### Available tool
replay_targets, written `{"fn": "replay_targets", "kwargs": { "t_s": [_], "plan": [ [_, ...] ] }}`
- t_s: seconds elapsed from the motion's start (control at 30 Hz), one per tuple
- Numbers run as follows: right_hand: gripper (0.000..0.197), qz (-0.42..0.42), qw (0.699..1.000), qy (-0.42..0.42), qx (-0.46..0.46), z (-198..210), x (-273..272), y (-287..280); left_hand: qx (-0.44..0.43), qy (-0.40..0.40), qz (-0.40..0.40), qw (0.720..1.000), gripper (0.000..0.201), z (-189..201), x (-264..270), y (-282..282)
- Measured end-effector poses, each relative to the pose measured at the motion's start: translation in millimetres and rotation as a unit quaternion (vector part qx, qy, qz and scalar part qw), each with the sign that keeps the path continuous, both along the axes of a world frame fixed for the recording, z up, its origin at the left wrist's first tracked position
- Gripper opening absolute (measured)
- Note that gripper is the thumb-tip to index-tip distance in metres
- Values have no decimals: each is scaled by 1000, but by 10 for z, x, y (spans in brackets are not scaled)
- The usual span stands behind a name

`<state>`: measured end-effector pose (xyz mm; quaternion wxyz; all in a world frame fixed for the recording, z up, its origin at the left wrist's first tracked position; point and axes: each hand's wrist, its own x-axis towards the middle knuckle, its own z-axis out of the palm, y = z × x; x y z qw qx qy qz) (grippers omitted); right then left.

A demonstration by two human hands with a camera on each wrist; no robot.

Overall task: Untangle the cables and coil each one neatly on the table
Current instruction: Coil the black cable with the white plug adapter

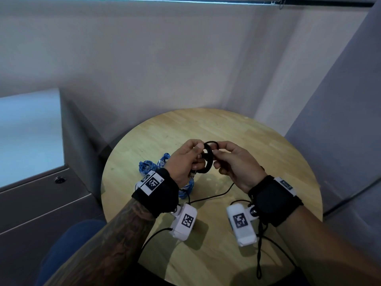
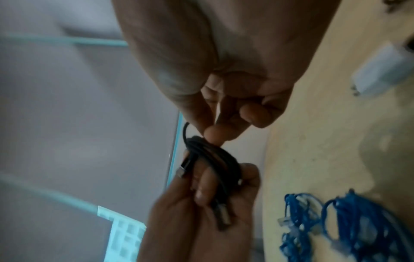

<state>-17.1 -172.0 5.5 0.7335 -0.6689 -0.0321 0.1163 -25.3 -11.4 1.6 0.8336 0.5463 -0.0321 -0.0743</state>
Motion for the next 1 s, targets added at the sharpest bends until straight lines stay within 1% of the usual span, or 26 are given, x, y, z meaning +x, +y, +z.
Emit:
{"fn": "replay_targets", "kwargs": {
  "t_s": [0.03,0.13,0.17,0.2,0.27,0.3,0.33,0.4,0.5,0.57,0.6,0.67,0.77,0.87,0.93,1.0],
  "plan": [
    [17,4,999,-34,-18,-5,-8,12,6,-5,18,1000,15,-19,12,-2],
    [44,44,992,-108,-48,-1,-81,84,31,-9,50,998,13,-40,3,-35],
    [45,34,990,-125,-54,-16,-98,115,32,-8,49,998,13,-42,-10,-57],
    [38,11,989,-136,-52,-17,-113,148,27,-6,46,999,15,-33,-31,-85],
    [16,-52,988,-142,-40,-24,-94,180,-9,-5,33,999,17,-29,-52,-138],
    [11,-79,985,-145,-42,-24,-73,165,-31,-6,27,999,16,-26,-55,-159],
    [10,-94,984,-147,-46,-26,-53,140,-49,-5,24,999,14,-15,-65,-177],
    [11,-99,983,-149,-52,-12,-31,107,-63,6,18,998,14,-3,-76,-190],
    [18,-105,987,-112,-41,-39,-5,106,-57,17,-12,998,25,18,-102,-170],
    [25,-105,991,-76,-9,-51,-5,115,-27,-3,-35,999,32,7,-113,-156],
    [28,-103,993,-62,4,-55,-8,122,-9,-26,-43,999,33,-8,-120,-155],
    [32,-98,994,-54,17,-42,-25,128,16,-62,-42,997,27,-23,-129,-152],
    [24,-101,992,-71,8,-3,-48,103,42,-81,-7,996,18,-27,-93,-122],
    [18,-101,984,-128,-69,58,-62,46,51,-110,5,993,13,-26,-56,-107],
    [14,-106,977,-161,-95,95,-58,15,56,-103,10,993,6,-36,-43,-106],
    [11,-104,973,-180,-97,127,-46,-11,80,-97,8,992,9,-39,-45,-93]
  ]
}}
